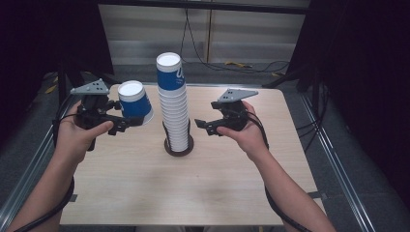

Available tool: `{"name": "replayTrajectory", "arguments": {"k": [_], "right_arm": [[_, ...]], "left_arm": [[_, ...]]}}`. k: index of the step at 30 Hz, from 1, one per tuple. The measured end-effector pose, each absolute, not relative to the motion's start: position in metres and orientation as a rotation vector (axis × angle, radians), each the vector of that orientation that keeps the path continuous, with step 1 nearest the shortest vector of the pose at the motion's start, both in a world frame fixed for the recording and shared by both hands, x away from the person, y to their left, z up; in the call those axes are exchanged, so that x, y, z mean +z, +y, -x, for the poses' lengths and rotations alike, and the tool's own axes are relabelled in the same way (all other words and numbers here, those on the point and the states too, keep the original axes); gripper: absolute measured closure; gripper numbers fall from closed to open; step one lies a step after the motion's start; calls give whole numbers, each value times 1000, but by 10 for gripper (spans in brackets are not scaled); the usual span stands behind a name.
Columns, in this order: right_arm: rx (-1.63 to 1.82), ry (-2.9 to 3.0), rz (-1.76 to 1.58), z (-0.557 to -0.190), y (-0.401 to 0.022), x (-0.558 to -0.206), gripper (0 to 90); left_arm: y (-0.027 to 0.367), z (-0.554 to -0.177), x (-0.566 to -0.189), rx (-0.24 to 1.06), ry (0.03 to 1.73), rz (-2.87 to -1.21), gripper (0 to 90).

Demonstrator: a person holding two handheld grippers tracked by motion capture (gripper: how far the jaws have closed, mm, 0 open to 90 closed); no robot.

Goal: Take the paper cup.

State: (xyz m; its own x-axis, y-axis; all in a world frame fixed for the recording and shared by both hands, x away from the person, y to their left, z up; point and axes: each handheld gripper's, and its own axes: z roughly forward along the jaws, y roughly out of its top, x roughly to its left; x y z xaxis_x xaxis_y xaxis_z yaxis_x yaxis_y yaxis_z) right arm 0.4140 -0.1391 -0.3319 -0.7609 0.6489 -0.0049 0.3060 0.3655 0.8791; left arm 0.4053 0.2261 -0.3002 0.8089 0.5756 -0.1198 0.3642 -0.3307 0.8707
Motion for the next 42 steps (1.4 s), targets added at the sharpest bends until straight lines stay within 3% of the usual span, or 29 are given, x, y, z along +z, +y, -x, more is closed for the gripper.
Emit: {"name": "replayTrajectory", "arguments": {"k": [42], "right_arm": [[1342,2333,-856,-394,-177,-360,146]], "left_arm": [[178,-384,-347,121,589,-2114,229]]}}
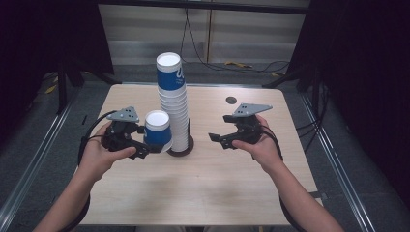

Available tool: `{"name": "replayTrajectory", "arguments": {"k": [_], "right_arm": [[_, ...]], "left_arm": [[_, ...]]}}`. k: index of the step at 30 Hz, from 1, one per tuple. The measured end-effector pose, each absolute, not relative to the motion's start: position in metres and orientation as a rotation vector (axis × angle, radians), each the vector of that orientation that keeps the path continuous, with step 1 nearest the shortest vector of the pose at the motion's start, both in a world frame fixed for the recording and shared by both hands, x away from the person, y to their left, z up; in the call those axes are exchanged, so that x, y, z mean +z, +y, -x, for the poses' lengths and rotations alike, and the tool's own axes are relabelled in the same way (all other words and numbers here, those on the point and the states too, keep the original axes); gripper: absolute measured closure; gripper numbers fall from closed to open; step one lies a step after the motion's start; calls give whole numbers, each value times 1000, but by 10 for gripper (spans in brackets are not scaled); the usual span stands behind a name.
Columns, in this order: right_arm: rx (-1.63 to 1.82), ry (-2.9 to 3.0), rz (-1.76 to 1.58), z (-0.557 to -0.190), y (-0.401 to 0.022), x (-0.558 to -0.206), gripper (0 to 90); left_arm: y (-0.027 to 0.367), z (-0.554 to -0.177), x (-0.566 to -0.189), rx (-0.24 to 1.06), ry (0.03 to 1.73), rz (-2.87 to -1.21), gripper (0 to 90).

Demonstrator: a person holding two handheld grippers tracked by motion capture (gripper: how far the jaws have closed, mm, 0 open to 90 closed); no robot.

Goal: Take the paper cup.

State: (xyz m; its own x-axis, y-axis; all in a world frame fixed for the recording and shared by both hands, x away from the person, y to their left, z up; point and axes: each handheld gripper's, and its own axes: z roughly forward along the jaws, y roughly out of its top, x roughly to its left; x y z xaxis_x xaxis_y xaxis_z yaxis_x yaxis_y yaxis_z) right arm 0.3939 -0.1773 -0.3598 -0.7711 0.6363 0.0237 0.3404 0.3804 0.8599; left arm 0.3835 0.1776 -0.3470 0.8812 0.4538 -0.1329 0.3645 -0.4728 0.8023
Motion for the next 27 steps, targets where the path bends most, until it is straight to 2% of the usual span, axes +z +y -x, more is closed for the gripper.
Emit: {"name": "replayTrajectory", "arguments": {"k": [27], "right_arm": [[1395,2307,-916,-376,-211,-384,147]], "left_arm": [[134,-382,-361,98,488,-2336,232]]}}
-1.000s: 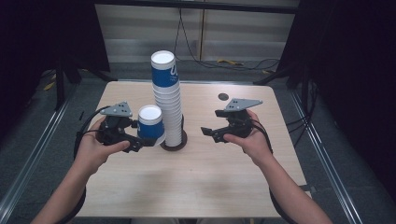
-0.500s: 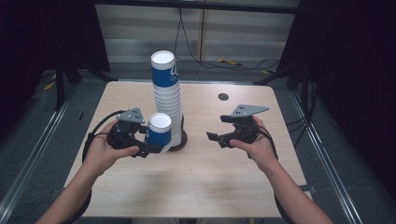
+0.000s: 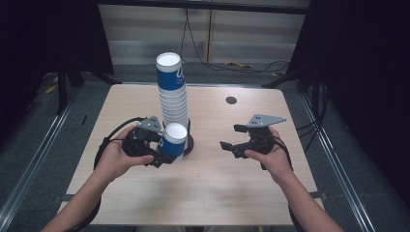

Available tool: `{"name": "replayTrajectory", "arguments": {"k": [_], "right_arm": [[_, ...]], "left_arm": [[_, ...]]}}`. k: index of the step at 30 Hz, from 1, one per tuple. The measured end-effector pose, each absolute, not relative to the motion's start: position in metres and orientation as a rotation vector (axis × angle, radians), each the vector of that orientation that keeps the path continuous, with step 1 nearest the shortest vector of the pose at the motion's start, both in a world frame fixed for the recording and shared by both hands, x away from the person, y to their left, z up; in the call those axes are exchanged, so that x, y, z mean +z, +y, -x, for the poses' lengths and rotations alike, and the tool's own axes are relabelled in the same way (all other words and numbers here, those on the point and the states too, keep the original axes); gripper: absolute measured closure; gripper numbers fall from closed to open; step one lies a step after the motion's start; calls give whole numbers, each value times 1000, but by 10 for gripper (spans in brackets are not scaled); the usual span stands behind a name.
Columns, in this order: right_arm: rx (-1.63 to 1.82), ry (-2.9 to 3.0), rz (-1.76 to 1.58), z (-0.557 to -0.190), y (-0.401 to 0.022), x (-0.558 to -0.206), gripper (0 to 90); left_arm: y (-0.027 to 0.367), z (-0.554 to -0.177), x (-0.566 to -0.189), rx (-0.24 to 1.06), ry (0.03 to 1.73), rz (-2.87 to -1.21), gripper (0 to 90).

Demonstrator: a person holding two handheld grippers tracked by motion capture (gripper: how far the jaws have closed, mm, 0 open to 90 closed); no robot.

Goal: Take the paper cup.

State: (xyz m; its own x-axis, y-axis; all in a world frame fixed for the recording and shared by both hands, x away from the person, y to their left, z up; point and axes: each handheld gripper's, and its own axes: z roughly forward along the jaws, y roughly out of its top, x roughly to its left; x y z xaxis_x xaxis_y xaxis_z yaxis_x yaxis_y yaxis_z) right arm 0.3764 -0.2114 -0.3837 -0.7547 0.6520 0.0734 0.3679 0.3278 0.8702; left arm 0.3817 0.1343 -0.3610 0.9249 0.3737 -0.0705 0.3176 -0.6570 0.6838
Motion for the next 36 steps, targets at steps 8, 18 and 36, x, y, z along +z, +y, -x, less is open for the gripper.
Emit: {"name": "replayTrajectory", "arguments": {"k": [8,18,36], "right_arm": [[1407,2317,-919,-372,-218,-393,147],[1406,2327,-919,-369,-222,-398,148],[1388,2388,-863,-364,-221,-407,149]], "left_arm": [[122,-383,-363,88,467,-2404,233],[108,-382,-367,97,448,-2465,239],[82,-386,-370,104,359,-2646,239]]}}
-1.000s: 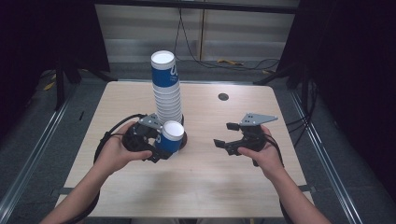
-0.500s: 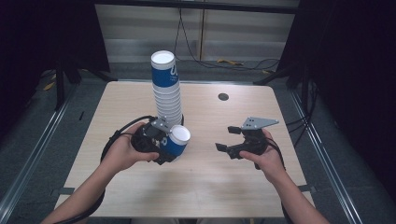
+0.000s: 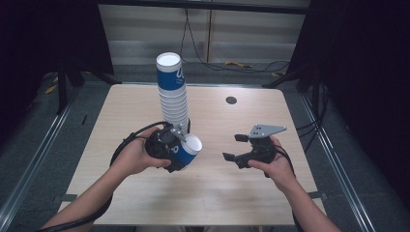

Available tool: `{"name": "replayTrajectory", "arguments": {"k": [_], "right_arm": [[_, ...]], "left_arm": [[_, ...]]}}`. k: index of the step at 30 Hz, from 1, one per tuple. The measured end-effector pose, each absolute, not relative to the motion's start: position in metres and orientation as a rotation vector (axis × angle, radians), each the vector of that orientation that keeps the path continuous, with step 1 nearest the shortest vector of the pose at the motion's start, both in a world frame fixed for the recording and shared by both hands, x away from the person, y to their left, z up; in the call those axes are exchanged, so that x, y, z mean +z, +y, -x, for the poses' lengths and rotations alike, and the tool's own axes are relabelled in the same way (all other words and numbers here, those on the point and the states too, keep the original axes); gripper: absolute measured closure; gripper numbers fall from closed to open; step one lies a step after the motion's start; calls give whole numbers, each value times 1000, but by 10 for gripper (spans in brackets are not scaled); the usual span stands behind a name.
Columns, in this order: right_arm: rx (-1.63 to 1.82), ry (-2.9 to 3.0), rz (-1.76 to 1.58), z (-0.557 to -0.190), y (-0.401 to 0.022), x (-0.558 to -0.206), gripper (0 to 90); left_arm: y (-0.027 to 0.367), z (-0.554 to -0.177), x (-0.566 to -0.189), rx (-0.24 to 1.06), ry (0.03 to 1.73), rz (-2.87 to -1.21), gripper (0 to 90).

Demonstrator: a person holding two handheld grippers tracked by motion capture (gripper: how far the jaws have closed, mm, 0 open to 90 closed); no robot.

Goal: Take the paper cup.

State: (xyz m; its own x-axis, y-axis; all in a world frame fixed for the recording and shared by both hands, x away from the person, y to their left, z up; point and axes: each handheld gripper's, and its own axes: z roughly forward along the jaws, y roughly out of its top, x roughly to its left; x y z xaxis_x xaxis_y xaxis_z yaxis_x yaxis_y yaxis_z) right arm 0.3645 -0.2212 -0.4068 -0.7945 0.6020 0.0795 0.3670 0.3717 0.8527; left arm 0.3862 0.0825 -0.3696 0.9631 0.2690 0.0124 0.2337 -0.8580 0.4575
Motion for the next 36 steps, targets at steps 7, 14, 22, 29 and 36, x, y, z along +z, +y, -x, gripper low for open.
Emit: {"name": "replayTrajectory", "arguments": {"k": [7,14,22,29,36], "right_arm": [[1368,2419,-843,-363,-219,-411,149],[1355,2433,-824,-362,-218,-412,149],[1329,2486,-785,-360,-214,-414,149],[1309,2513,-757,-360,-211,-415,149],[1315,2541,-734,-360,-205,-416,149]], "left_arm": [[74,-386,-372,96,347,-2679,238],[69,-389,-374,88,334,-2709,238],[59,-392,-382,79,332,-2760,237],[53,-394,-383,66,318,-2802,237],[47,-395,-384,61,294,-2829,237]]}}
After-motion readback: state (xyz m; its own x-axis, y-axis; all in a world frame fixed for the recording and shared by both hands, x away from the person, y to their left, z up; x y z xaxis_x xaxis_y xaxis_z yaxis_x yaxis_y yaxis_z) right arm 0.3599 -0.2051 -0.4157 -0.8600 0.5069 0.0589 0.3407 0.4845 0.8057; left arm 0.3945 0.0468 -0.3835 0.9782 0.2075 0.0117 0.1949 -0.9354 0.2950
